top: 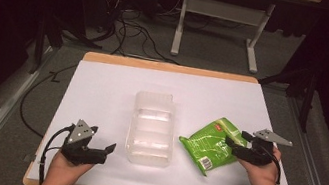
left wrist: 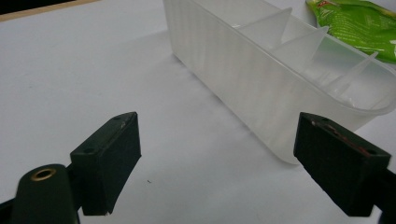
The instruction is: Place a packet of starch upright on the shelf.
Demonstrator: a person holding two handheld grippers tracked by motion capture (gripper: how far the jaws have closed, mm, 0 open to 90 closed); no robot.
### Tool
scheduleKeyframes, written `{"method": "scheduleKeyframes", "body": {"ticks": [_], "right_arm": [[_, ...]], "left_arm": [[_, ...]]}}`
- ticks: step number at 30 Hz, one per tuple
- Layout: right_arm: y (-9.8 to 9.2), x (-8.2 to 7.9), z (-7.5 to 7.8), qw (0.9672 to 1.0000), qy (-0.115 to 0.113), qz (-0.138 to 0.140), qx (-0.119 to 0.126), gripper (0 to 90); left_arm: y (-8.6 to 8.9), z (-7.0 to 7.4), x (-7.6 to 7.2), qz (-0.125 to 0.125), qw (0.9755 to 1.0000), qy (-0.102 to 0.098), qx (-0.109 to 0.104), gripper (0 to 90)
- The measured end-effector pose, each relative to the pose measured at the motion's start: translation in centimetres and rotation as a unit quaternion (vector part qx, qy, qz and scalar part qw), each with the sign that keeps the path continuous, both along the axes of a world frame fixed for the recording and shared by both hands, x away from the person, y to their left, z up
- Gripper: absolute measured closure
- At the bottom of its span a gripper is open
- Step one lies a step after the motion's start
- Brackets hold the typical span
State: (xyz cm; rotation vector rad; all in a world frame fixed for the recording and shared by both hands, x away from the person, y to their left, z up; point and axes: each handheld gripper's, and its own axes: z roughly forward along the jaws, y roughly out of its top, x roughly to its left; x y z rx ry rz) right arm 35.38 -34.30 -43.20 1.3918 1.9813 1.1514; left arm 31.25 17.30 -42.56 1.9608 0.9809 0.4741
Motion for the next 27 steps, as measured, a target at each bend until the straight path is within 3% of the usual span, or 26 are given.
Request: {"method": "scheduleKeyframes", "body": {"ticks": [6, 7, 8, 12, 16, 18, 19, 20, 21, 26, 27], "right_arm": [[-1.3, 0.2, -0.8, 0.9994, 0.020, -0.029, 0.001, 27.7], [-2.0, 0.3, -1.4, 0.9983, 0.036, -0.046, 0.002, 28.3], [-2.0, 0.3, -1.4, 0.9983, 0.036, -0.046, 0.002, 28.3], [-3.3, 0.8, -2.9, 0.9949, 0.071, -0.069, 0.022, 29.4], [-3.3, 1.2, -3.8, 0.9934, 0.090, -0.067, 0.026, 26.6], [-3.5, 1.3, -4.1, 0.9909, 0.102, -0.073, 0.049, 23.9], [-3.5, 1.3, -4.1, 0.9909, 0.102, -0.073, 0.049, 23.9], [-3.8, 1.4, -4.4, 0.9885, 0.111, -0.076, 0.069, 23.9], [-3.8, 1.4, -4.4, 0.9885, 0.111, -0.076, 0.069, 23.9], [-3.8, 1.2, -4.5, 0.9881, 0.110, -0.068, 0.084, 27.0], [-3.8, 1.2, -4.5, 0.9876, 0.113, -0.061, 0.090, 32.5]], "left_arm": [[-0.2, -0.2, 0.0, -0.005, 1.0000, 0.003, 0.000, 15.5], [-0.2, -0.2, 0.0, -0.005, 1.0000, 0.004, 0.001, 15.5], [-0.2, -0.2, 0.0, -0.006, 1.0000, 0.005, 0.001, 15.5], [-0.3, -0.2, 0.0, -0.007, 1.0000, 0.005, 0.001, 15.6], [-0.3, -0.3, 0.1, -0.010, 0.9999, 0.007, 0.004, 15.7], [-0.4, -0.3, 0.1, -0.012, 0.9999, 0.008, 0.005, 15.8], [-0.4, -0.3, 0.1, -0.012, 0.9999, 0.008, 0.005, 15.8], [-0.4, -0.3, 0.1, -0.013, 0.9999, 0.008, 0.007, 15.8], [-0.5, -0.3, 0.0, -0.014, 0.9998, 0.009, 0.007, 15.8], [-0.5, -0.3, 0.0, -0.015, 0.9998, 0.010, 0.010, 16.0], [-0.5, -0.4, 0.0, -0.016, 0.9998, 0.009, 0.010, 16.4]]}}
